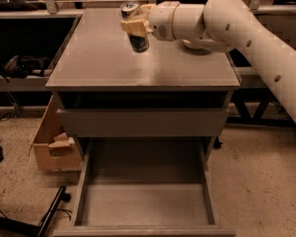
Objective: Place redbull can into middle drawer
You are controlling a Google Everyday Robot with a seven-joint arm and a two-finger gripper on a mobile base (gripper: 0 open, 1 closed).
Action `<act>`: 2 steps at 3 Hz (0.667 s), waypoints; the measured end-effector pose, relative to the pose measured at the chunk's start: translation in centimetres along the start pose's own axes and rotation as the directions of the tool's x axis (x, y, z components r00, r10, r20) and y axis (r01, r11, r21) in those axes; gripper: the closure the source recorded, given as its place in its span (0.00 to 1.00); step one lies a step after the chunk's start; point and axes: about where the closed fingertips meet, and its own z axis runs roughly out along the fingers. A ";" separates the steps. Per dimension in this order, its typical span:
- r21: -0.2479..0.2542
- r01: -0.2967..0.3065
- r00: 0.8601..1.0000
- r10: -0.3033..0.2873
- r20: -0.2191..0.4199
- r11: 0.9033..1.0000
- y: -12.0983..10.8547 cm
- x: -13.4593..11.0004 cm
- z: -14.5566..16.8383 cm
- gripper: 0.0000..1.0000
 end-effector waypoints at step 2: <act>-0.133 -0.036 0.999 0.041 0.034 0.991 14.4 1.7 -8.8 1.00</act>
Offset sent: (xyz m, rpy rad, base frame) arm -0.2472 -0.1884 -0.0889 0.0866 0.0492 -0.1050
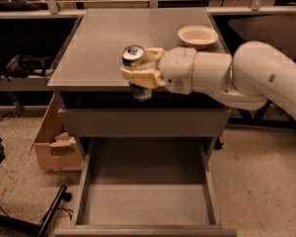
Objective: Place redbull can into middle drawer
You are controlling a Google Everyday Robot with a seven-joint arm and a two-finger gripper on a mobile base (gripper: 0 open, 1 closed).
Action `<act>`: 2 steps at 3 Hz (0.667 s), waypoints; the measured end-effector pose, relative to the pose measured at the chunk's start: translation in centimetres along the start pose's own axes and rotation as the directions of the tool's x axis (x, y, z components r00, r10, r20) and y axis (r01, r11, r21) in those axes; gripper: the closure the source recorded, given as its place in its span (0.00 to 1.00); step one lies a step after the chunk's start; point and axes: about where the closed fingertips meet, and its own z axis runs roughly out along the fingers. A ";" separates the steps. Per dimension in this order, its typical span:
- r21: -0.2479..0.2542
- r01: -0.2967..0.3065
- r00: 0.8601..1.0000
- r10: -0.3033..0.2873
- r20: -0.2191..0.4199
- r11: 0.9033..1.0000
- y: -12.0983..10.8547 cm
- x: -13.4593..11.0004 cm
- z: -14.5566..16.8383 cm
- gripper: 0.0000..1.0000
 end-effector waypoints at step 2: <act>0.099 -0.047 0.998 0.042 0.056 0.994 0.9 6.5 -8.7 1.00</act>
Offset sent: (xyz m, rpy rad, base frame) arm -0.0296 -0.0264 -0.0351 0.0546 0.0065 0.0010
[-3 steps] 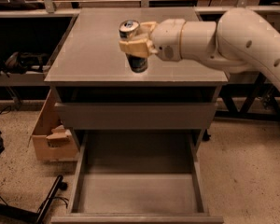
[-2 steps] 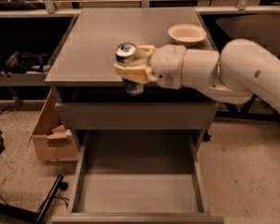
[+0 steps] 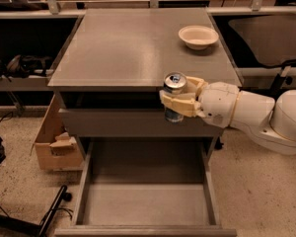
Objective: Place redbull can into middle drawer
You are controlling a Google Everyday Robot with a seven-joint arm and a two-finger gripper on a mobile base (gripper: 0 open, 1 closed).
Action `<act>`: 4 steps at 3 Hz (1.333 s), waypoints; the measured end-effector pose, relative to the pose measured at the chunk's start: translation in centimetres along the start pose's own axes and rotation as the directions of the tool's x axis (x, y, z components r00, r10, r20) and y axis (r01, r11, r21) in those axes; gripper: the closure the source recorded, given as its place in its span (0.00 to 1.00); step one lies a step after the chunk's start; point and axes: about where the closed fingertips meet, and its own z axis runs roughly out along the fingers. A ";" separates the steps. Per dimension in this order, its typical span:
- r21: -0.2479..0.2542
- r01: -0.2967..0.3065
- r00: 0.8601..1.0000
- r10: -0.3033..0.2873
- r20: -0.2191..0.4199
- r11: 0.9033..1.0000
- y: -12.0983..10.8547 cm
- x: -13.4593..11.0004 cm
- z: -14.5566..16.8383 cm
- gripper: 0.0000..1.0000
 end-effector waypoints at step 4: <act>-0.115 -0.057 0.996 0.048 -0.081 0.992 5.5 14.7 4.7 1.00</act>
Offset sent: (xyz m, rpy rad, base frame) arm 0.0101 0.0182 -0.0323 -0.0210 0.0563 0.0346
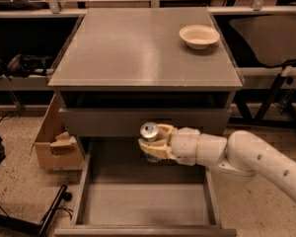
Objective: Place redbull can into middle drawer
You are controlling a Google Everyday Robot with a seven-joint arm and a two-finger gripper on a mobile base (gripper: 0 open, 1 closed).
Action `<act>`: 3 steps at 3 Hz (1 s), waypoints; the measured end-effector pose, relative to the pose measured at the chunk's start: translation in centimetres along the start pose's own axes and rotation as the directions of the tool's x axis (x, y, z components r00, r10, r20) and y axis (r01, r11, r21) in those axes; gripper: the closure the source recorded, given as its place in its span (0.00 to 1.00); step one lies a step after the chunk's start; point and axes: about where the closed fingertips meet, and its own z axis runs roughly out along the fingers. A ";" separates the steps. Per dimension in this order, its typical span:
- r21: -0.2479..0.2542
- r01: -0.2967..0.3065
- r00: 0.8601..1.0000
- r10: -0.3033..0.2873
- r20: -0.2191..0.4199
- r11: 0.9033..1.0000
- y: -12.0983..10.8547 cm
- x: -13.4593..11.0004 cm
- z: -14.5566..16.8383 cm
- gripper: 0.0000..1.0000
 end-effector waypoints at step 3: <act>-0.149 -0.047 0.998 0.053 0.032 0.988 3.2 19.1 10.4 1.00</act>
Offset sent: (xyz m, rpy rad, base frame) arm 0.0167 0.0715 -0.2234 0.0204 0.0358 0.1708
